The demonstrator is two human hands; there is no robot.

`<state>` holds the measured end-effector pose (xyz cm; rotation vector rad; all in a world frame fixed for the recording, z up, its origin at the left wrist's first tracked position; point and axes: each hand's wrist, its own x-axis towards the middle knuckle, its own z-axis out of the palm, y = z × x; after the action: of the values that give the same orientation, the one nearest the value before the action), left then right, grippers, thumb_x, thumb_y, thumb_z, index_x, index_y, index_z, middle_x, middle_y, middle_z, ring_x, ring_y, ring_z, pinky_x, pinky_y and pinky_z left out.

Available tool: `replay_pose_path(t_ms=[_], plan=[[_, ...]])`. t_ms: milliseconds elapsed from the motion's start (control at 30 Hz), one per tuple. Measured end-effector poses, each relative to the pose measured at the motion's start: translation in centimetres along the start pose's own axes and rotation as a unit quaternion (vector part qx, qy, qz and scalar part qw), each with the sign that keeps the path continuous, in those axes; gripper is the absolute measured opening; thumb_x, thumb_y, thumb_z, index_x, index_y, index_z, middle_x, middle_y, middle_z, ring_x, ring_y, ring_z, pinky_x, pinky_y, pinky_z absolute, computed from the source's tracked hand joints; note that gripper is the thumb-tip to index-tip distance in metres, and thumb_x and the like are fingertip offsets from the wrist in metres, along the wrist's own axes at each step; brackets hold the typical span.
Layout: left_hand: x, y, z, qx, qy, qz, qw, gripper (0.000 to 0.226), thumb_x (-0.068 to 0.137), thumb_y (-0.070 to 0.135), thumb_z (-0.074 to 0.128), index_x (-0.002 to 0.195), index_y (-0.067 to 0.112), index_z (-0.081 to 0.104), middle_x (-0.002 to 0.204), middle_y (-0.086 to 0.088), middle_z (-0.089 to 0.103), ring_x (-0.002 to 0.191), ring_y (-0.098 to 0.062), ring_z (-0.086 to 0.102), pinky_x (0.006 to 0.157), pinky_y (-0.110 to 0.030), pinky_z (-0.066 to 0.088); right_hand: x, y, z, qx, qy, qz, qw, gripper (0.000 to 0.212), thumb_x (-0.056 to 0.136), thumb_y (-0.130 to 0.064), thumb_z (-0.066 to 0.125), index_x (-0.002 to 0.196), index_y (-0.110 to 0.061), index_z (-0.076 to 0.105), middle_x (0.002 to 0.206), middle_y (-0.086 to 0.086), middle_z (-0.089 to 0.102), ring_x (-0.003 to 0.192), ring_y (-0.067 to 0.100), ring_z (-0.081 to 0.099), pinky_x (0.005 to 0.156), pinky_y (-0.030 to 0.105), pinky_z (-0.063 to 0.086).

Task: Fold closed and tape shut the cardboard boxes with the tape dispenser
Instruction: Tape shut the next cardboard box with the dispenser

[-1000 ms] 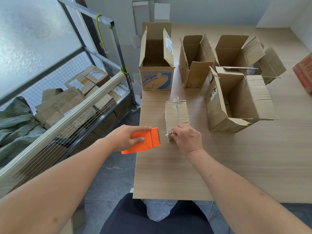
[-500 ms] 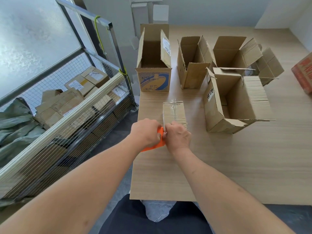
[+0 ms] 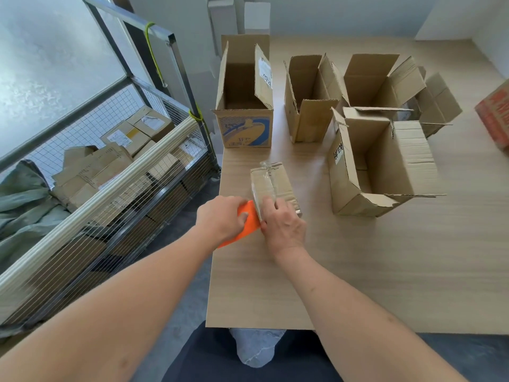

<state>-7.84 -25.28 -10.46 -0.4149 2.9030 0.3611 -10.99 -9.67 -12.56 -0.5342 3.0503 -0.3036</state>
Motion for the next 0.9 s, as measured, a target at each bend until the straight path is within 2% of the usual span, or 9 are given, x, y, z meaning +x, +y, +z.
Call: replay_pose_path(t_ms=[67,133,267,367,467,567,633,767,900], plan=[[-0.2,-1.3,-0.5,-0.006,0.015,-0.005,1.000,0.040,0.094,0.052,0.052,0.133,0.046,0.055,0.114,0.003,0.071,0.106,-0.028,0.066,0.078,-0.039,0.050,0.4,0.1,0.1,0.004,-0.019,-0.012,1.000,0.061,0.081,-0.006,0.070,0.135,-0.027,0.052,0.108,0.002,0.056,0.103,0.025,0.059,0.064,0.035,0.052],[-0.4,-2.6,-0.8,-0.016,0.038,-0.011,0.999,0.042,0.095,0.053,0.051,0.137,0.047,0.049,0.110,-0.002,0.072,0.102,-0.032,0.067,0.076,-0.040,0.050,1.0,0.9,-0.1,-0.010,-0.040,-0.018,0.999,0.072,0.076,-0.002,0.071,0.139,-0.027,0.045,0.116,0.005,0.050,0.109,0.027,0.051,0.074,0.035,0.048],[-0.8,-4.8,-1.6,-0.036,0.075,-0.022,0.996,0.062,0.099,0.055,0.049,0.155,0.032,0.033,0.103,-0.014,0.072,0.096,-0.039,0.068,0.073,-0.042,0.049,2.1,2.6,-0.6,-0.034,-0.039,-0.014,0.999,0.073,0.068,0.002,0.071,0.128,-0.029,0.047,0.118,0.010,0.040,0.110,0.029,0.039,0.090,0.032,0.043],[-1.1,-6.1,-2.5,-0.074,0.118,-0.011,0.990,0.059,0.101,0.054,0.050,0.151,0.026,0.042,0.108,-0.016,0.073,0.098,-0.041,0.068,0.081,-0.048,0.054,2.4,3.5,-0.5,-0.036,-0.041,-0.017,0.998,0.067,0.065,-0.002,0.073,0.121,-0.029,0.047,0.116,0.010,0.036,0.110,0.031,0.037,0.099,0.035,0.044],[-1.2,-6.9,-3.4,-0.110,0.131,0.031,0.985,0.051,0.101,0.050,0.052,0.149,0.031,0.046,0.103,-0.010,0.075,0.090,-0.037,0.069,0.078,-0.047,0.054,2.5,3.2,0.1,-0.038,-0.052,-0.017,0.998,0.059,0.071,-0.035,0.074,0.120,-0.023,0.043,0.123,0.012,0.035,0.119,0.037,0.036,0.115,0.048,0.030],[-1.1,-7.6,-4.2,-0.129,0.119,0.090,0.980,0.046,0.102,0.046,0.054,0.146,0.036,0.044,0.091,-0.001,0.070,0.076,-0.027,0.065,0.067,-0.039,0.049,3.2,1.9,0.7,-0.051,-0.067,0.056,0.995,0.090,0.070,-0.085,0.051,0.128,-0.018,0.045,0.137,0.018,0.040,0.130,0.041,0.035,0.119,0.059,0.012],[-1.0,-8.0,-4.5,-0.132,0.103,0.127,0.978,0.046,0.103,0.042,0.055,0.146,0.035,0.043,0.085,0.004,0.064,0.068,-0.020,0.061,0.061,-0.033,0.042,3.8,0.9,0.7,-0.057,-0.061,0.083,0.993,0.099,0.066,-0.094,0.047,0.127,-0.016,0.046,0.140,0.021,0.043,0.131,0.043,0.038,0.119,0.061,0.013],[-0.9,-9.2,-4.6,-0.142,0.076,0.153,0.975,0.046,0.103,0.032,0.057,0.147,0.031,0.044,0.078,0.016,0.056,0.065,-0.003,0.054,0.065,-0.023,0.037,4.2,0.6,0.8,-0.013,-0.069,0.069,0.995,0.082,0.078,-0.064,0.065,0.136,-0.012,0.040,0.144,0.020,0.038,0.142,0.047,0.028,0.123,0.055,0.017],[-1.2,-10.5,-4.1,-0.117,0.037,0.171,0.978,0.049,0.105,0.026,0.054,0.150,0.036,0.038,0.119,0.007,0.061,0.099,-0.015,0.053,0.098,-0.040,0.030,3.8,2.5,0.6,0.049,-0.079,-0.014,0.996,0.063,0.079,-0.031,0.069,0.134,-0.019,0.042,0.150,0.019,0.034,0.153,0.041,0.012,0.127,0.047,0.008]])
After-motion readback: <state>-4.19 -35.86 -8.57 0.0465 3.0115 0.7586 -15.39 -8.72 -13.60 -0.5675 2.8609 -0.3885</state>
